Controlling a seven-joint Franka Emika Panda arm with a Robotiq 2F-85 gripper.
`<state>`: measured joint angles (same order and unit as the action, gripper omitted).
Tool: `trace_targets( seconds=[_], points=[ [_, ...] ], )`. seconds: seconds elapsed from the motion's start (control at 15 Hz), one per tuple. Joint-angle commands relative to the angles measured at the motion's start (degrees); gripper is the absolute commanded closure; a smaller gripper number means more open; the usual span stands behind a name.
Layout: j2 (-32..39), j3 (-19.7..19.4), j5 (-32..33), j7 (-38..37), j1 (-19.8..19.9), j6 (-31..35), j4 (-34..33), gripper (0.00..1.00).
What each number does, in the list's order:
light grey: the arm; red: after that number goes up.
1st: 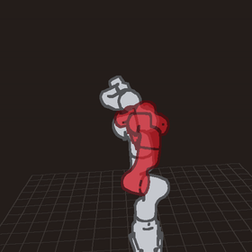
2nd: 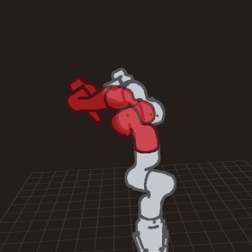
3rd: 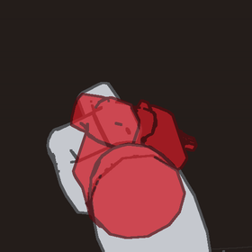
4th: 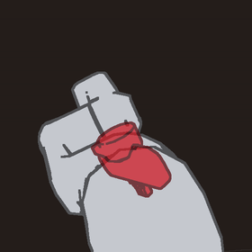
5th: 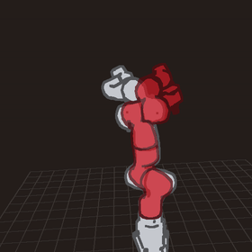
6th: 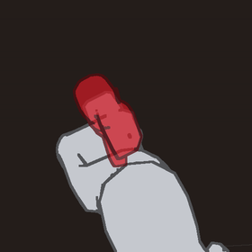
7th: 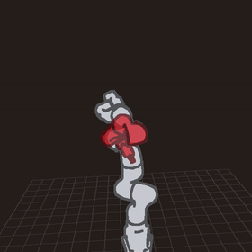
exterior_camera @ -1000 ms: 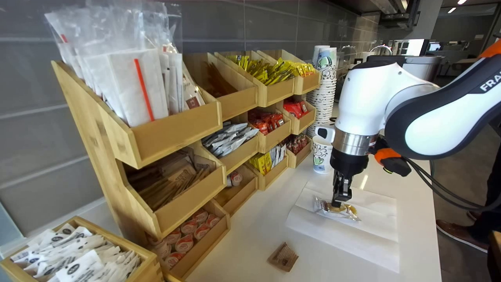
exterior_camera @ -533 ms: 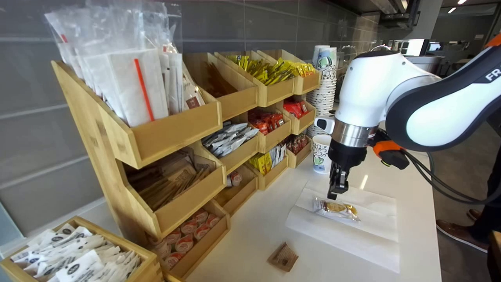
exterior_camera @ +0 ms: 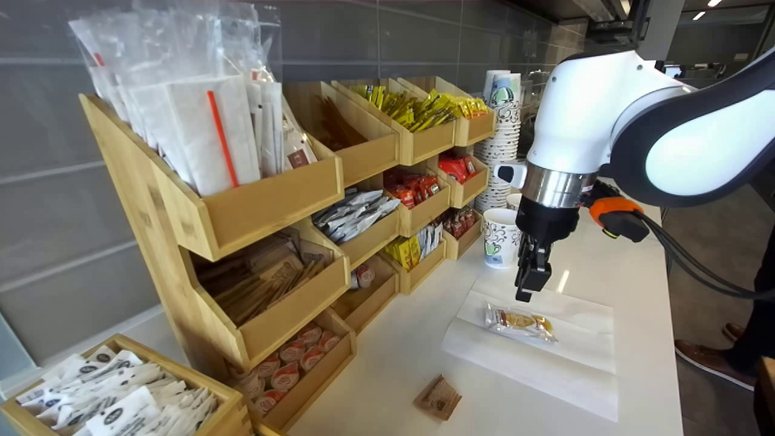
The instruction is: Press down on the white sachet on the napkin.
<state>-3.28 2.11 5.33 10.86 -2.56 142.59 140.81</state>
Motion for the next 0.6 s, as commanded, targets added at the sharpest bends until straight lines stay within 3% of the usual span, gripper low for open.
trace_targets(
  seconds=[0.0,0.33,0.53],
  points=[
    [-4.5,-0.1,-1.4,1.5,-0.2,-4.5,1.3,0.32],
    [-7.3,-0.2,-1.1,2.2,-0.5,-9.3,1.4,0.0],
    [-8.6,-0.1,-1.0,1.9,-0.7,-11.7,1.3,0.0]
  ],
)
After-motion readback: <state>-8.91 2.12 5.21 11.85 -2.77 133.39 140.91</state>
